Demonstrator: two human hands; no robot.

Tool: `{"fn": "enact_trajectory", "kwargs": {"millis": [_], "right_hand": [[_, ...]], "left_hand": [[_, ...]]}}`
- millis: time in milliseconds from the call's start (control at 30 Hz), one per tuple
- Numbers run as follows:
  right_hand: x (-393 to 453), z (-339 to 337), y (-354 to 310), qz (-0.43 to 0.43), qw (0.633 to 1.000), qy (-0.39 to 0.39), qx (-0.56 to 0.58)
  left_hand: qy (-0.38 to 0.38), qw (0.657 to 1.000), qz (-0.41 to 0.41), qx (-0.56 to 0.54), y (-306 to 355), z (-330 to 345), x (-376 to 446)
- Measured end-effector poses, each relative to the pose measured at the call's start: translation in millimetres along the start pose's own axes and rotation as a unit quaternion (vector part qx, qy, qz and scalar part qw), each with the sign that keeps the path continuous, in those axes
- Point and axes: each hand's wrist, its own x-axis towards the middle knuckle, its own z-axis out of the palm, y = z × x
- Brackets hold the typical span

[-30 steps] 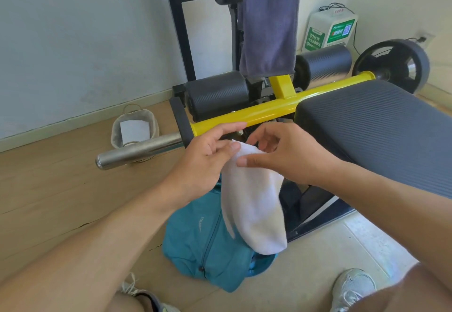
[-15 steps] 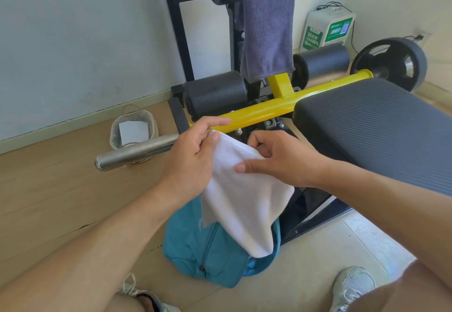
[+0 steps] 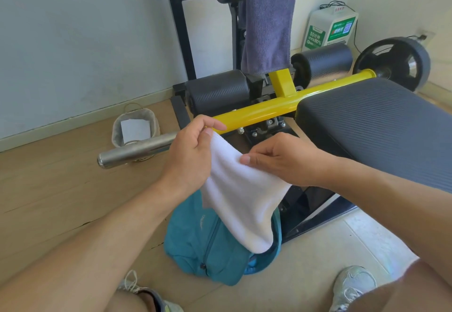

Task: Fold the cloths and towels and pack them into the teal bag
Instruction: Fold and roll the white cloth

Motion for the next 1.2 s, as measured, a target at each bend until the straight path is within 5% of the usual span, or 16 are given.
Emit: {"fn": "enact_trajectory", "kwargs": {"millis": [267,467,700,800,933,1200], "right_hand": [[-1.4,6.1,1.0,-0.014,0.999,-0.038,0.006],[-3.0,4.8,-3.6,0.0,0.998,-0.059,0.031],[-2.2,-1.2,-2.6,0.013,0.998,-0.059,-0.022],[-1.2,-3.6,-0.7,-0.006,0.998,-0.024,-0.056],[-3.3,-0.1,1.7,-0.027,0.995,-0.068,-0.068],[-3.1,-7.8,4.6,-0.004,0.997,-0.067,-0.031]], "left_hand": [[0.033,0.999,-0.026,-0.019,-4.5,-0.4,3.1],[-0.031,0.998,-0.061,-0.013,-5.9,-0.3,3.2],[0.079,0.993,-0.073,-0.046,-6.2,-6.4,10.1],[-0.076,0.996,-0.04,-0.004,-4.3,-11.2,8.5],[-0.291,0.951,-0.031,0.104,-0.6,-11.1,-0.9],[-0.148,0.985,0.011,0.09,-3.3,-15.2,5.4]]}}
